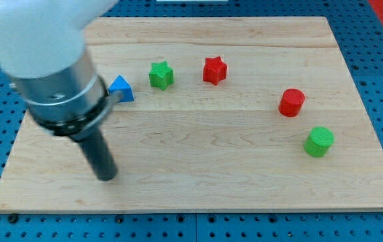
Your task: Move the yellow heart to the center of the board
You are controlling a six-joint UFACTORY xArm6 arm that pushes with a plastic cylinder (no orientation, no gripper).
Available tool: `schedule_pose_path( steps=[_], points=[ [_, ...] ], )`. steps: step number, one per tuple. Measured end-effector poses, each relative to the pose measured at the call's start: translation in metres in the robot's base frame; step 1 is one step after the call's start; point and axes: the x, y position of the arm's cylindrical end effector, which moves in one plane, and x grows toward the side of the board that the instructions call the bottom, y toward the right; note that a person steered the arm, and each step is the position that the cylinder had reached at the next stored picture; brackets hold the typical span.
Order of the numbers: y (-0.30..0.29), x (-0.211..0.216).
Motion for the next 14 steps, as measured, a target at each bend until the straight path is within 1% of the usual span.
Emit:
schedule_pose_path(
  steps=[1,2,3,4,5,6,7,8,9,10,11,12,13,14],
  points=[
    [-0.02,0.025],
    [-0.086,0.044],
    [-0.064,-0.002],
    [-0.009,-0.031],
    [0.047,-0.04],
    [0.034,-0.038],
    [-0.012,-0.004],
    [-0.026,-0.05],
    [0.042,-0.063],
    [0.135,-0.067],
    [0.139,-0.084],
    [0.107,-0.032],
    [0.076,-0.052],
    [0.114,-0.072]
  ],
)
